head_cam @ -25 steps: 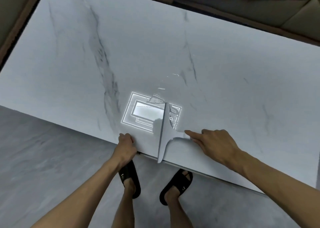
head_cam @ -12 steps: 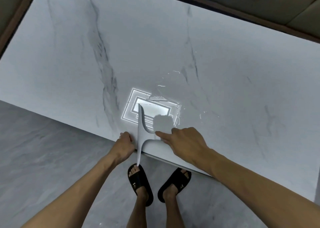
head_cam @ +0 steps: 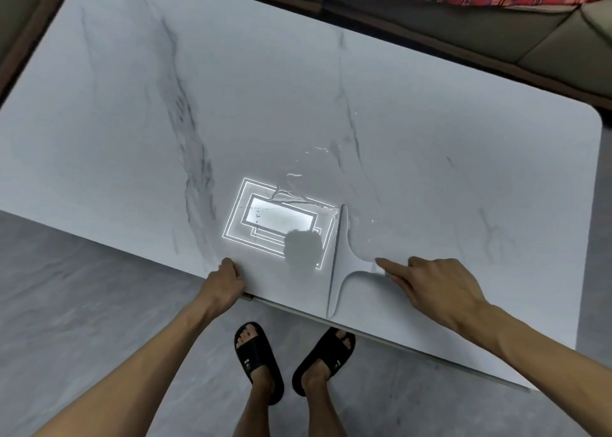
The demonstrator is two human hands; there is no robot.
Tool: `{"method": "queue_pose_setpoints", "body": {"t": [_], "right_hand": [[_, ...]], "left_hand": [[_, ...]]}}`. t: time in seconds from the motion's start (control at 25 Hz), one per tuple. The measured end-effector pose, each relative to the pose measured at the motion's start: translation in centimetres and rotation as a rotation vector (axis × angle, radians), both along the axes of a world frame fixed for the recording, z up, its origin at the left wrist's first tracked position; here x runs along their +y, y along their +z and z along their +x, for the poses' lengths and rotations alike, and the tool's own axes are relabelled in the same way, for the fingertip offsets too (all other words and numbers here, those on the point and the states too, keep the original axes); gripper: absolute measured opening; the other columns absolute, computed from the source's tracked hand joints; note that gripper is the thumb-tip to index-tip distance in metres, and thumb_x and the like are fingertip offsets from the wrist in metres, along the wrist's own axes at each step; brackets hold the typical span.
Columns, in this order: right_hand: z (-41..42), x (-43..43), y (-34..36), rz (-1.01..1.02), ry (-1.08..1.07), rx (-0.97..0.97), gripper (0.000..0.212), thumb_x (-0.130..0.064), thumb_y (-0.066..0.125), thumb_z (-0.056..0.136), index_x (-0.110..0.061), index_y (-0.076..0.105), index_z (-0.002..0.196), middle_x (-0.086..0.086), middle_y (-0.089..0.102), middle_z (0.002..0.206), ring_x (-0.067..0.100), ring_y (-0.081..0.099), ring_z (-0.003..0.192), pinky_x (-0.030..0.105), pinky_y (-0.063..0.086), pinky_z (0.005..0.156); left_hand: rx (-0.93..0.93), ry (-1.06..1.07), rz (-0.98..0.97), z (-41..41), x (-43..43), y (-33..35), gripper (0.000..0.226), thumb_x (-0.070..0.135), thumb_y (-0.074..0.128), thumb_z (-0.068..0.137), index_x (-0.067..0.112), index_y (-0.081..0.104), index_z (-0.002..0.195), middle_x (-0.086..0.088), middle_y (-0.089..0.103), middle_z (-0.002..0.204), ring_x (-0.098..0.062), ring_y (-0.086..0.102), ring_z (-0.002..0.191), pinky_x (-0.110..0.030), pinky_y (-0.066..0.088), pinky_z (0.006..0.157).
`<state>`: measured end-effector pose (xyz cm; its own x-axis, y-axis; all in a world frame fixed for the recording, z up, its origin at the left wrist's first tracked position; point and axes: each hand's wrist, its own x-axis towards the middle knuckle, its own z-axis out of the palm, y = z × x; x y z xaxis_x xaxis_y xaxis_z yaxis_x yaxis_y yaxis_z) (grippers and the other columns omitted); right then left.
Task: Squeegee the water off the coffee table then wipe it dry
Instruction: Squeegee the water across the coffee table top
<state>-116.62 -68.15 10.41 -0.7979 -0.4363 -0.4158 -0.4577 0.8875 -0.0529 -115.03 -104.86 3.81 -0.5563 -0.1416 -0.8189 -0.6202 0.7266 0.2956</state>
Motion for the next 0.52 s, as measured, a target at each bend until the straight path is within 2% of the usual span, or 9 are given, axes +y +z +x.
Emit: {"method": "queue_pose_setpoints", "body": {"t": [0.08,0.16,0.24,0.4,0.52], "right_hand": [[-1.1,-2.2,0.8,-0.011,0.052,-0.002,0.035,-0.043,0.046,0.098,-0.046,0.052,0.132,-0.006,0.043,0.060,0.026,0.054,0.045,0.028,0.032,0.042],[-2.8,-6.1,0.4,-0.087,0.123,-0.038,0.037,-0.042,0.039,0.101,-0.046,0.044,0.138,-0.001,0.057,0.073,0.029,0.058,0.055,0.029,0.031,0.048],[-4.4,-11.5,-1.2,-0.155,0.183,-0.065,0.038,-0.039,0.036,0.103,-0.045,0.039,0.140,0.004,0.062,0.087,0.033,0.061,0.067,0.031,0.031,0.054],[-5.9,-21.7,-4.5,-0.165,0.290,-0.087,0.044,-0.026,0.042,0.102,-0.045,0.036,0.141,0.005,0.062,0.094,0.031,0.063,0.080,0.032,0.032,0.058],[-7.4,-22.9,-5.9,-0.150,0.253,-0.076,0.046,-0.024,0.043,0.099,-0.047,0.038,0.138,0.002,0.058,0.087,0.029,0.062,0.075,0.032,0.030,0.056]], "left_hand": [[0.082,0.108,-0.051,-0.1,-0.7,0.8,0.010,0.005,0.041,0.086,0.007,0.043,0.096,-0.008,0.053,0.076,-0.017,0.044,0.061,-0.029,0.033,0.050],[0.179,0.195,-0.106,-0.3,-1.7,1.3,0.009,0.007,0.041,0.087,0.008,0.045,0.096,-0.008,0.054,0.073,-0.019,0.047,0.059,-0.028,0.033,0.048],[0.226,0.264,-0.147,-0.7,-3.1,1.4,0.009,0.007,0.040,0.087,0.010,0.044,0.094,-0.009,0.055,0.072,-0.021,0.048,0.058,-0.028,0.033,0.048],[0.201,0.315,-0.171,-1.4,-6.0,0.3,0.010,0.009,0.042,0.085,0.012,0.044,0.094,-0.009,0.057,0.076,-0.023,0.051,0.064,-0.029,0.034,0.049],[0.155,0.259,-0.146,-2.7,-7.0,-0.6,0.008,0.010,0.042,0.084,0.013,0.043,0.091,-0.006,0.056,0.077,-0.020,0.050,0.065,-0.030,0.033,0.050]]}}
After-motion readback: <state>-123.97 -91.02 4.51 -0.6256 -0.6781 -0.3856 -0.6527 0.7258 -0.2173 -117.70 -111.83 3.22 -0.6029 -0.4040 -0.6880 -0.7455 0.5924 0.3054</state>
